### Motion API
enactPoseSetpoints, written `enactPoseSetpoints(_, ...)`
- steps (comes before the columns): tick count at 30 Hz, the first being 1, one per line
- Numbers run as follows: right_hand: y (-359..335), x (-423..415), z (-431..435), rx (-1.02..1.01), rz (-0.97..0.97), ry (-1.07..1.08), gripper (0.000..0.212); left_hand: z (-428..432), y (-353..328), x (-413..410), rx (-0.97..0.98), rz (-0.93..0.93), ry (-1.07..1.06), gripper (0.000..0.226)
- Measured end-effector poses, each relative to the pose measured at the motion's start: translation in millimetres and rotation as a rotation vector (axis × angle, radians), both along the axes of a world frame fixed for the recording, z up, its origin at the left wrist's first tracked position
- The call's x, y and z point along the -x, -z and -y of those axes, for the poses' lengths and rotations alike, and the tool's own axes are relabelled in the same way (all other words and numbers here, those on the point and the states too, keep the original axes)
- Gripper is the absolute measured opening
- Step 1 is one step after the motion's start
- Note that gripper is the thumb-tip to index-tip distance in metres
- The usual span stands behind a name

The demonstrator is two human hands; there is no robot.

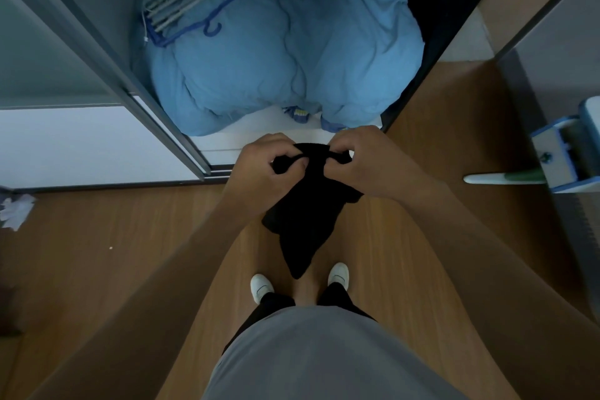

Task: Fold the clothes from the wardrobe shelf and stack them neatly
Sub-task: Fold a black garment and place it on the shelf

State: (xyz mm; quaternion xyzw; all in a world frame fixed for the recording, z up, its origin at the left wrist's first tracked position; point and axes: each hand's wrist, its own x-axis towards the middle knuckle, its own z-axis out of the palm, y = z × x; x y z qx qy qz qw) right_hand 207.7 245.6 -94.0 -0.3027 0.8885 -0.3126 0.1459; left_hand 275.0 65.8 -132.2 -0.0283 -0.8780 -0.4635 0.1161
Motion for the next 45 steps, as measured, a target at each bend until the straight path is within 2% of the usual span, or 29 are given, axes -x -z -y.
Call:
enactPoseSetpoints(4, -2.1, -4.1, 8.6, 0.143, -0.14, 0.053, 0.026, 3.3, -2.5, 2.6, 0.062, -0.022, -0.023, 0.015)
enactPoseSetpoints(8, -3.3, -9.0, 14.2, 0.205, -0.161, 0.016, 0.018, 16.7, 8.1, 5.6, 0.224, 0.123, 0.007, 0.008)
enactPoseSetpoints(10, -0.9, -9.1, 12.5, 0.207, -0.156, -0.002, 0.016, 23.5, 10.9, 5.6, 0.181, 0.186, -0.003, 0.008)
enactPoseSetpoints(13, 4.9, -6.3, 6.4, 0.18, -0.105, 0.027, 0.006, 28.9, 5.6, 5.8, 0.028, 0.18, -0.057, 0.02)
enactPoseSetpoints(17, 10.1, -2.8, 5.0, 0.14, -0.035, 0.083, 0.015, 26.0, -2.1, 6.7, -0.069, 0.132, -0.088, 0.029)
enactPoseSetpoints(21, 12.2, -6.9, 20.2, 0.12, 0.008, 0.054, 0.011, 19.8, -6.5, 9.5, -0.07, 0.122, -0.09, 0.032)
enactPoseSetpoints(25, 8.6, -4.2, 25.1, 0.134, -0.07, 0.088, 0.025, 18.2, -6.6, 9.7, -0.036, 0.137, -0.12, 0.024)
enactPoseSetpoints(29, -3.7, 1.0, 25.1, 0.131, -0.109, 0.057, 0.026, 17.8, -3.0, 9.5, -0.001, 0.133, -0.148, 0.017)
enactPoseSetpoints(32, -12.8, 1.7, 27.0, 0.132, -0.132, -0.027, 0.024, 27.5, 7.7, 12.3, 0.046, 0.254, -0.091, 0.017)
enactPoseSetpoints(36, -17.2, -0.2, 24.2, 0.103, -0.11, -0.138, 0.021, 39.7, 17.9, 10.4, 0.042, 0.38, -0.024, 0.044)
enactPoseSetpoints(38, -17.7, -0.8, 21.3, 0.089, -0.081, -0.17, 0.02, 42.3, 21.3, 10.5, 0.026, 0.37, -0.03, 0.044)
enactPoseSetpoints(42, -21.6, -1.6, 22.8, 0.107, -0.055, -0.18, 0.019, 43.7, 31.0, 11.9, 0.02, 0.487, 0.008, 0.022)
enactPoseSetpoints(45, -28.0, -1.5, 26.4, 0.123, -0.04, -0.191, 0.019, 43.5, 36.5, 5.2, -0.104, 0.621, 0.067, 0.038)
